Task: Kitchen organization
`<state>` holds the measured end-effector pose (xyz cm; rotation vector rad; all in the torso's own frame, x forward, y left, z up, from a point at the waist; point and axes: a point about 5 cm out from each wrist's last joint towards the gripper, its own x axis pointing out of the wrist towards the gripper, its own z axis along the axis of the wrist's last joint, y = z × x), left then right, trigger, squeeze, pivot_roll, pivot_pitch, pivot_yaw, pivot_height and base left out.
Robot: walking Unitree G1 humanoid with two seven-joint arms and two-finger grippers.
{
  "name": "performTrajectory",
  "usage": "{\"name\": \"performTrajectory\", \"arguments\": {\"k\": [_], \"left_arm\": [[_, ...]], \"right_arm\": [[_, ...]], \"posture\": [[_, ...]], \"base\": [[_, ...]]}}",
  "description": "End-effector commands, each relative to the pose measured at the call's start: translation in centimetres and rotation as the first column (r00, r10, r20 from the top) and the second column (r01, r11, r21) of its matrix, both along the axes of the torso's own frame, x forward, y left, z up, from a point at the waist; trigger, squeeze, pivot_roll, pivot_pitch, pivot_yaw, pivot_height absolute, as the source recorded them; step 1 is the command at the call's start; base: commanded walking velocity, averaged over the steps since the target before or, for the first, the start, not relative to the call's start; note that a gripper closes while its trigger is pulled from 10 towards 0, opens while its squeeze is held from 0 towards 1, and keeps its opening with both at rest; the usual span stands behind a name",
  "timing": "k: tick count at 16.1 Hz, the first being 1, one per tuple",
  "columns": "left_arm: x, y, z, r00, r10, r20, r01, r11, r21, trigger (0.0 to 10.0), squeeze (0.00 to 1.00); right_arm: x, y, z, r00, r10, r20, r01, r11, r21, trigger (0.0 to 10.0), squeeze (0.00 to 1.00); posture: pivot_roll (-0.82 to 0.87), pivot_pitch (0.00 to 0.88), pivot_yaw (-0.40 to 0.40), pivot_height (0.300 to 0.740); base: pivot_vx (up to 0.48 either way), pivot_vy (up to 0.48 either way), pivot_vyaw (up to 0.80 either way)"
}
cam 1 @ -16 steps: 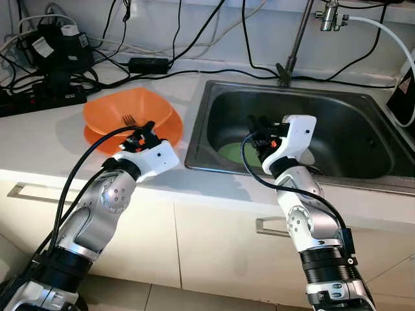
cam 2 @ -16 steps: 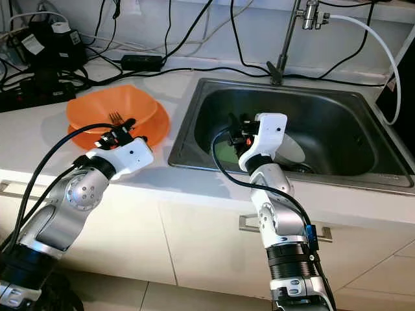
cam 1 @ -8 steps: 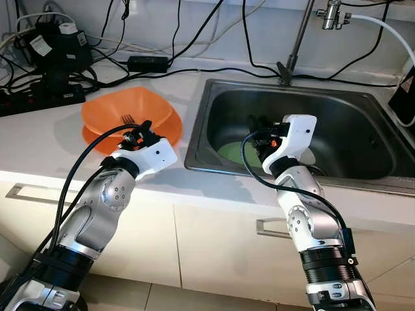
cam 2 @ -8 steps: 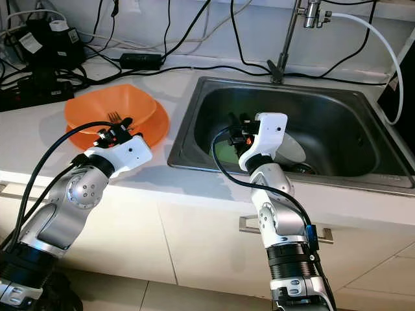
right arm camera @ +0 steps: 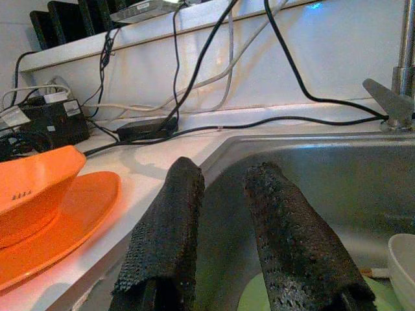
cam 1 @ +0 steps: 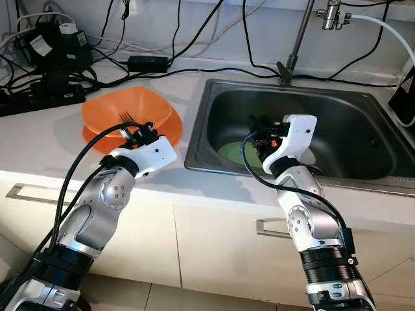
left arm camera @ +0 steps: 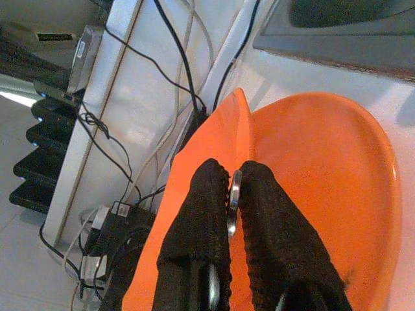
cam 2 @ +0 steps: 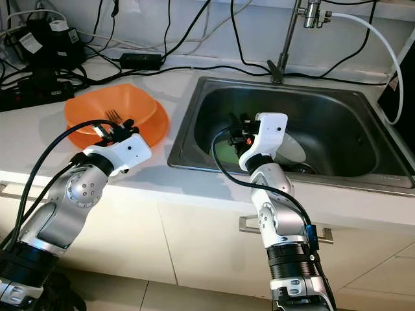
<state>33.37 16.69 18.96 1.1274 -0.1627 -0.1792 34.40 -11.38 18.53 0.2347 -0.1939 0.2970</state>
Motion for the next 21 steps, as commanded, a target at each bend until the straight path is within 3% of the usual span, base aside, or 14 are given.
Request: {"name": "performTrajectory", "arguments": {"k": [1,6,12,13,14,17,18,19,21], "left_arm": [[0.0,-0.2,0.7,1.000,-0.003,0.029,0.002,1.000,0.002,0.0,0.00],[-0.2,-1.1,2.1,0.993,-0.055,0.106,0.054,0.999,0.005,0.0,0.00],[-0.8,-2.7,4.9,0.958,-0.141,0.249,0.145,0.989,0.001,0.0,0.00],[-1.0,-3.2,5.7,0.945,-0.159,0.285,0.182,0.982,-0.058,0.0,0.00],[-1.4,-3.6,6.8,0.928,-0.164,0.333,0.236,0.953,-0.189,0.0,0.00],[-2.0,-4.5,8.5,0.896,-0.188,0.401,0.315,0.908,-0.276,0.0,0.00],[-2.2,-4.9,8.7,0.888,-0.206,0.411,0.347,0.888,-0.303,2.0,0.00],[-2.5,-5.3,9.1,0.880,-0.216,0.424,0.388,0.841,-0.377,10.0,0.00],[-2.9,-5.9,9.5,0.877,-0.248,0.411,0.449,0.726,-0.520,10.0,0.00]], "right_arm": [[0.2,-0.4,0.4,1.000,-0.021,0.009,0.021,1.000,0.003,10.0,0.00],[0.2,-0.4,0.5,1.000,-0.020,0.011,0.020,1.000,0.005,10.0,0.00],[0.3,-0.3,0.5,1.000,-0.018,0.012,0.018,1.000,0.006,10.0,0.00],[0.3,-0.4,0.5,1.000,-0.021,0.011,0.021,1.000,0.005,10.0,0.00],[0.3,-0.5,0.5,1.000,-0.024,0.012,0.024,1.000,0.004,10.0,0.00],[0.4,-0.8,0.4,0.999,-0.037,0.013,0.037,0.999,-0.004,10.0,0.00],[0.4,-0.8,0.4,0.999,-0.038,0.019,0.039,0.999,-0.022,10.0,0.00],[0.4,-0.8,0.4,0.999,-0.040,0.022,0.041,0.999,-0.029,10.0,0.00],[0.4,-1.0,0.4,0.998,-0.051,0.033,0.053,0.997,-0.063,10.0,0.00]], "posture": [[0.07,0.038,-0.018,0.740],[0.07,0.033,-0.018,0.740],[0.07,0.023,-0.019,0.740],[0.07,0.024,-0.021,0.740],[0.07,0.026,-0.021,0.740],[0.07,0.028,-0.022,0.740],[0.06,0.030,-0.023,0.740],[0.06,0.030,-0.023,0.740],[0.06,0.031,-0.023,0.740]], "base": [[0.000,0.000,0.00],[0.000,0.000,0.00],[0.000,0.000,0.00],[0.000,0.000,0.00],[0.000,0.000,0.00],[0.000,0.000,0.00],[0.000,0.000,0.00],[0.000,0.000,0.00],[0.000,0.000,0.00]]}}
